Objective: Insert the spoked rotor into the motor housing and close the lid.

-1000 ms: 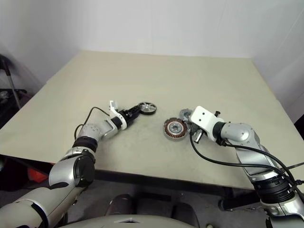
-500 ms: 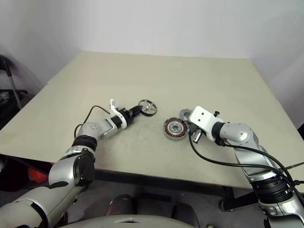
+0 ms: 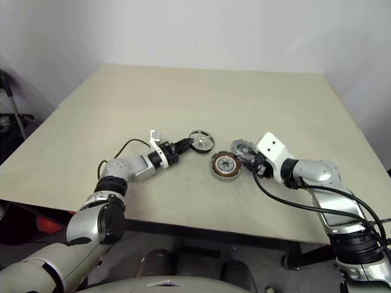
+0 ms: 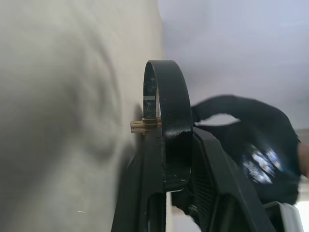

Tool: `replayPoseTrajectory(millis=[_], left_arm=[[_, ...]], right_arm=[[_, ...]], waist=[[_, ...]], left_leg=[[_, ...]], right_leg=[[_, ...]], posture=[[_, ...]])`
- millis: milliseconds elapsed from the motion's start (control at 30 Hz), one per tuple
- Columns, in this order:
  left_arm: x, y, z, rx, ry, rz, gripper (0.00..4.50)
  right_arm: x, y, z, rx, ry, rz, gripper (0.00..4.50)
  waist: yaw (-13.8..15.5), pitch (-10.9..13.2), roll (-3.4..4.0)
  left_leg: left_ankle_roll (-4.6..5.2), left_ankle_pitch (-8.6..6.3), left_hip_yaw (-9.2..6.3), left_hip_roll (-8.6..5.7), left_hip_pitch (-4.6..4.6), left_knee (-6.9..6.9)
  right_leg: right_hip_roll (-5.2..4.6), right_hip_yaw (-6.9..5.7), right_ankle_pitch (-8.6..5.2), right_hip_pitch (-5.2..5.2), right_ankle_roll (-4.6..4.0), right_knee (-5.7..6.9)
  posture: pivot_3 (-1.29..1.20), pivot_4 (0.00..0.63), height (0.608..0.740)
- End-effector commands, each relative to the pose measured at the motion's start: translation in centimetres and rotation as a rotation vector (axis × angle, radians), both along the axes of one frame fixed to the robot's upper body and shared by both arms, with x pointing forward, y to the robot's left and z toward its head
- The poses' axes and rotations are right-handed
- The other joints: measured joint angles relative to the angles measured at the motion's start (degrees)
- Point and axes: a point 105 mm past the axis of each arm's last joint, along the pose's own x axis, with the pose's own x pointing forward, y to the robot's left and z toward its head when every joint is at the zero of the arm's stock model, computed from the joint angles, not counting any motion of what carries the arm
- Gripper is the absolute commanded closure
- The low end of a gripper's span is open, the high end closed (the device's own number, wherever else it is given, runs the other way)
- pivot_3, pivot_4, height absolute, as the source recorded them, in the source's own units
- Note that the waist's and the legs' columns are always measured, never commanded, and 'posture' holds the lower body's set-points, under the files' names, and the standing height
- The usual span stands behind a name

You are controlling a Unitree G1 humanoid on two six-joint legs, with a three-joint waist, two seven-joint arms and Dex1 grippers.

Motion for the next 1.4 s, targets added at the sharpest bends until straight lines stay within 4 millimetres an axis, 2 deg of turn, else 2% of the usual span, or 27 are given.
replayPoseTrajectory(millis=[33, 167, 333, 467, 667, 833, 1133, 1333, 1400], left_arm=[[-0.1, -0.7, 3.0, -0.078, -0.077, -0.051, 3.98], [-0.9, -2.1, 4.3, -0.119, -0.087, -0.127, 3.98], [-1.7, -2.9, 4.4, -0.119, -0.087, -0.184, 3.98], [-3.1, -4.7, 2.6, -0.058, -0.042, -0.267, 3.98], [-3.4, -5.5, 1.2, -0.011, -0.016, -0.295, 3.98], [-3.6, -6.3, 0.9, 0.002, -0.016, -0.316, 3.98], [-3.5, -6.4, -0.2, 0.063, -0.016, -0.315, 3.98], [-3.3, -5.7, -0.1, 0.074, -0.035, -0.310, 2.17], [-3.0, -5.2, 0.2, 0.069, -0.048, -0.292, 2.17]], right_arm=[[0.6, -0.8, 1.1, -0.040, -0.073, -0.031, 2.67], [0.5, -1.1, 0.5, -0.073, -0.074, -0.041, 2.67], [0.4, -1.4, 0.3, -0.082, -0.066, -0.060, 2.67], [0.0, -2.3, -0.6, -0.139, -0.027, -0.083, 2.67], [-0.2, -3.2, -0.8, -0.186, -0.021, -0.103, 2.67], [-0.1, -3.9, -0.7, -0.207, -0.023, -0.133, 2.67], [0.0, -3.7, -0.4, -0.198, -0.035, -0.138, 2.67], [0.5, -3.3, 0.4, -0.178, -0.077, -0.138, 2.62], [0.7, -3.2, 0.7, -0.171, -0.089, -0.135, 2.62]], waist=[[-0.02, 0.01, -0.02], [-0.03, 0.01, -0.02], [-0.02, 0.02, -0.03], [0.00, 0.02, -0.03], [-0.03, 0.02, -0.03], [-0.03, 0.02, -0.03], [0.04, 0.02, -0.03], [0.01, 0.01, -0.02], [-0.02, 0.02, -0.03]], left_leg=[[0.00, 0.00, 0.00, 0.01, -0.01, 0.00], [-0.01, 0.00, 0.00, -0.02, -0.01, 0.01], [0.01, 0.00, 0.00, -0.01, -0.02, 0.01], [0.17, 0.10, 0.00, -0.03, -0.02, 0.01], [0.19, 0.09, 0.00, -0.03, 0.00, 0.01], [0.20, 0.09, -0.01, -0.05, 0.01, 0.01], [0.31, 0.03, -0.01, -0.18, 0.03, 0.01], [0.37, 0.01, 0.00, -0.26, 0.19, 0.03], [0.35, 0.00, 0.01, -0.25, 0.41, 0.02]], right_leg=[[0.00, 0.00, 0.00, -0.01, 0.00, 0.00], [-0.01, 0.00, 0.00, 0.01, 0.00, -0.01], [-0.01, 0.00, 0.00, 0.00, 0.00, -0.01], [-0.02, 0.00, 0.00, 0.01, 0.00, -0.02], [-0.02, 0.00, 0.00, 0.02, 0.00, -0.02], [-0.03, 0.00, 0.00, 0.03, 0.01, -0.03], [-0.17, -0.01, 0.00, 0.06, 0.01, -0.02], [-0.28, -0.01, 0.00, 0.21, 0.01, -0.02], [-0.28, -0.01, 0.00, 0.40, 0.02, -0.02]], posture=[[0.00, 0.000, 0.740], [0.00, 0.000, 0.740], [0.00, 0.000, 0.740], [0.00, 0.000, 0.740], [0.00, 0.000, 0.740], [0.00, 0.000, 0.740], [0.00, 0.000, 0.740], [0.00, 0.000, 0.740], [0.00, 0.000, 0.740]])
